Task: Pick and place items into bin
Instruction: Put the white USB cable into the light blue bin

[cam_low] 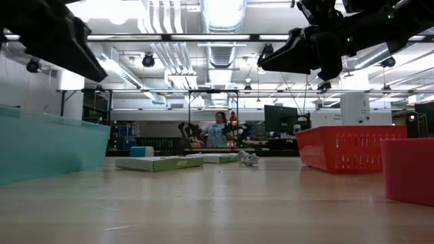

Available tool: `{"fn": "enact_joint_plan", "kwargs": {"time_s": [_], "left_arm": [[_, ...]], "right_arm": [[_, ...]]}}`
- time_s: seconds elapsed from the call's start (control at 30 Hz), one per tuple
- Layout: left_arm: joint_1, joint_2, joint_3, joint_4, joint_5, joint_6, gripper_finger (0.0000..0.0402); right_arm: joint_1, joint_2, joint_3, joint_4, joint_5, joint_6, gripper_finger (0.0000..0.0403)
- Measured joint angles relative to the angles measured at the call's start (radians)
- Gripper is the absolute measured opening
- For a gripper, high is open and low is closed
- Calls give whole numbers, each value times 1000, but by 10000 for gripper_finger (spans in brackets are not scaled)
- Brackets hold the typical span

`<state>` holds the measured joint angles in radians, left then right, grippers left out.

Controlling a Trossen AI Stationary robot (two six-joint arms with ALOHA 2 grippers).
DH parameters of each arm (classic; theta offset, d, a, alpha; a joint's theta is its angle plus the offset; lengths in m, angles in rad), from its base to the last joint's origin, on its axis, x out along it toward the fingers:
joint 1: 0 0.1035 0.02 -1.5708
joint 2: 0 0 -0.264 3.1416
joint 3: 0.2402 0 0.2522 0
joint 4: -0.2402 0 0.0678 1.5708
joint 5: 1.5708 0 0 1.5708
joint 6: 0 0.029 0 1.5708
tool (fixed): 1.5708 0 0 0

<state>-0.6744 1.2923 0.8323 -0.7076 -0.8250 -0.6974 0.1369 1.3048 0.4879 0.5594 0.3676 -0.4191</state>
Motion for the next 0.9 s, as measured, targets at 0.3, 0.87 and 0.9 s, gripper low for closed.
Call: {"fn": "enact_joint_plan", "kwargs": {"time_s": [0.3, 0.87, 0.9], "left_arm": [[43, -20, -63, 218, -12, 196, 121], [235, -625, -453, 754, 258, 671, 121], [235, -661, -490, 815, 257, 716, 121]], "right_arm": [[0, 0, 0, 0, 0, 0, 107], [0, 0, 4, -2, -2, 21, 107], [0, 1, 4, -3, -2, 50, 107]]}}
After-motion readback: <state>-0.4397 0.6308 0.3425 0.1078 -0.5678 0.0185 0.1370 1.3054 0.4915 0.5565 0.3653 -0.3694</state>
